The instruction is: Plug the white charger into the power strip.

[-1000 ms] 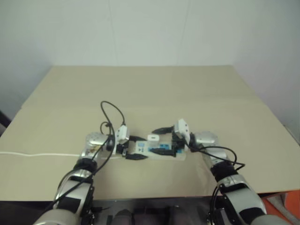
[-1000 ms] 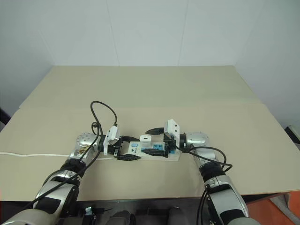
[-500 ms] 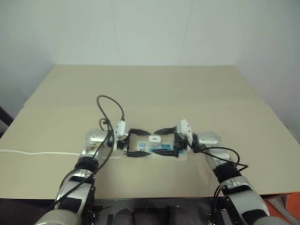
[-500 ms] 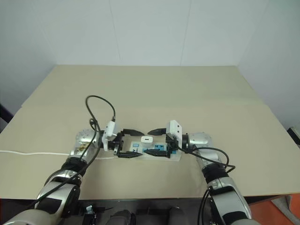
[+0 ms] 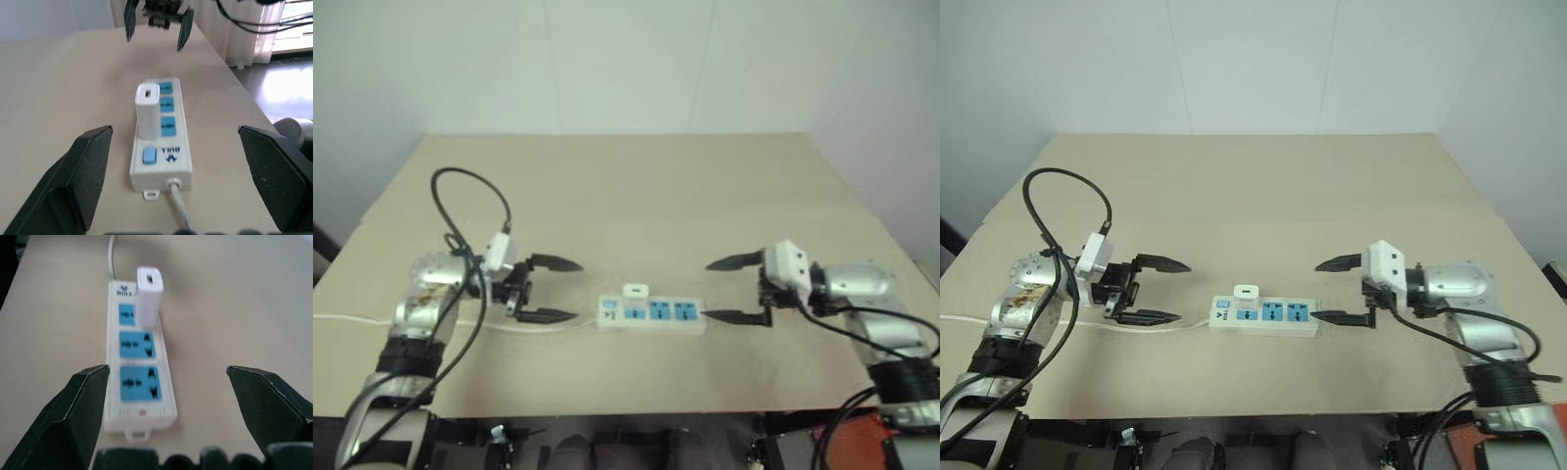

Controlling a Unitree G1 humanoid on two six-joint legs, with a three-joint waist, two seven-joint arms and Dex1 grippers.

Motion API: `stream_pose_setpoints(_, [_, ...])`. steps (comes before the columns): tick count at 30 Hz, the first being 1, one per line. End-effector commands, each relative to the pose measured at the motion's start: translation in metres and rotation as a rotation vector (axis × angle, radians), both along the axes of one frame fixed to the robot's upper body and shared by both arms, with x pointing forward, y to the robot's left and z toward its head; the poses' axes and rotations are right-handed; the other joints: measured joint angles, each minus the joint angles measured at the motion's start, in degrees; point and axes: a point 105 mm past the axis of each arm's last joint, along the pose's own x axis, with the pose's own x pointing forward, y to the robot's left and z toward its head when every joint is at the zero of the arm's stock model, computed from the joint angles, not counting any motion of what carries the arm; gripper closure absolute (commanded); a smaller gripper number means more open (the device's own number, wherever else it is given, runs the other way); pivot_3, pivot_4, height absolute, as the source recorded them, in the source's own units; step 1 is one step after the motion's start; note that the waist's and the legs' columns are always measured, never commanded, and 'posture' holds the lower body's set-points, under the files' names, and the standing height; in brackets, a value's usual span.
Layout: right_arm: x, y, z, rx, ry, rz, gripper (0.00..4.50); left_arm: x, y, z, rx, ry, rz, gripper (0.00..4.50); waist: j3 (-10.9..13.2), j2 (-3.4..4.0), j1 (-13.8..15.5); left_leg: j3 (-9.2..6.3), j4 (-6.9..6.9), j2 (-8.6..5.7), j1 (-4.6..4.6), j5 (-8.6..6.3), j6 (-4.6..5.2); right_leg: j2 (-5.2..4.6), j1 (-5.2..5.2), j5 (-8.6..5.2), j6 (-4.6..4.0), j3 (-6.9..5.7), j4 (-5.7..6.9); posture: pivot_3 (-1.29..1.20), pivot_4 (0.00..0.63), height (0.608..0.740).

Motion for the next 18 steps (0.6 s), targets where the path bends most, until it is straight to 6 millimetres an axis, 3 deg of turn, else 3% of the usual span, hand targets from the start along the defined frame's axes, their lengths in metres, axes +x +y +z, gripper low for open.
stream_pose_setpoints(1, [-0.006,-0.009,0.01,-0.017,-0.006,-0.01,0.0,-0.001,0.006,0.0,0.018,-0.03,0.019,0.03,0.0,-0.01,0.02,0.0,0.0,0.0,0.0,0.0,0.0,0.0,0.0,0.0,0.0,0.0,0.0,0.0,0.15,0.74])
stream_pose_setpoints(18, [-0.019,-0.021,0.008,-0.089,-0.005,-0.079,0.0,-0.002,-0.005,-0.013,0.014,0.013,0.026,0.03,0.02,-0.03,0.02,0.02,0.01,0.02,0.0,0.0,0.0,0.0,0.01,0.0,0.0,0.01,-0.01,0.0,0.15,0.74])
